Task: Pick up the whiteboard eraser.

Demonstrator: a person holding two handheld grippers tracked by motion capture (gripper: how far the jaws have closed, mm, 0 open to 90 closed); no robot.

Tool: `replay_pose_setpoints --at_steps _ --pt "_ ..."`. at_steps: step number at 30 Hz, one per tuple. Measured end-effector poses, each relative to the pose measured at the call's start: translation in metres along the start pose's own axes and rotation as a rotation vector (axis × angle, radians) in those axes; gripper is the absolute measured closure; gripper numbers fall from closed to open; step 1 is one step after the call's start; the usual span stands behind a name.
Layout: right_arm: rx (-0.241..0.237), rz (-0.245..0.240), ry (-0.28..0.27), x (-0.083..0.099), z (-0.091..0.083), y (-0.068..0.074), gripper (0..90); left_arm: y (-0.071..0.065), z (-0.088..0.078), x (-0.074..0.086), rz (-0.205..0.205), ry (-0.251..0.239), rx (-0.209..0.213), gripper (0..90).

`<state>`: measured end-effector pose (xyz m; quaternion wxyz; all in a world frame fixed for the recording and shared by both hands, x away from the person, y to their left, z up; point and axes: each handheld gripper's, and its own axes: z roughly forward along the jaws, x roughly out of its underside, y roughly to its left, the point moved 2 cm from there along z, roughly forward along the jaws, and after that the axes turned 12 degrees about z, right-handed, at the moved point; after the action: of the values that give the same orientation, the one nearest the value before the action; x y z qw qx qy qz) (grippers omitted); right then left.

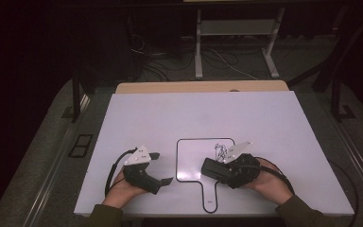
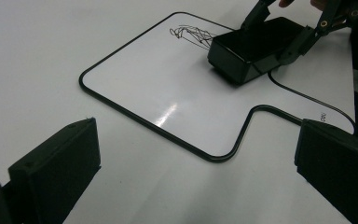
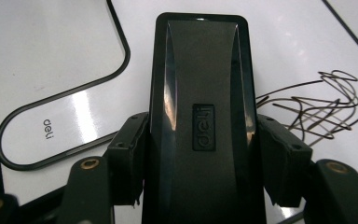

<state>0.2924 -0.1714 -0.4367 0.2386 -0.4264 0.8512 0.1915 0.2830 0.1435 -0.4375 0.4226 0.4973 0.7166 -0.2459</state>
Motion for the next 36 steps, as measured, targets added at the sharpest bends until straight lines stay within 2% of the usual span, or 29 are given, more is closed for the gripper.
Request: replay_pose_setpoints --at_steps 3,5,22,36 --pt "0.002 0.008 -0.010 0.000 -0.004 -0.004 38.8 0.000 0.000 0.000 0.000 0.000 0.000 0.0" --pt "-0.011 0.031 -0.015 -0.001 -0.006 -0.005 38.8 0.000 0.000 0.000 0.001 0.000 0.000 0.0" --pt "0.003 0.106 -0.073 -0.011 -0.022 -0.028 38.9 0.000 0.000 -0.001 -0.003 -0.002 -0.002 0.0" --pt "0.061 0.142 -0.073 -0.033 -0.017 -0.058 38.8 0.000 0.001 -0.001 -0.005 -0.002 0.002 0.0"
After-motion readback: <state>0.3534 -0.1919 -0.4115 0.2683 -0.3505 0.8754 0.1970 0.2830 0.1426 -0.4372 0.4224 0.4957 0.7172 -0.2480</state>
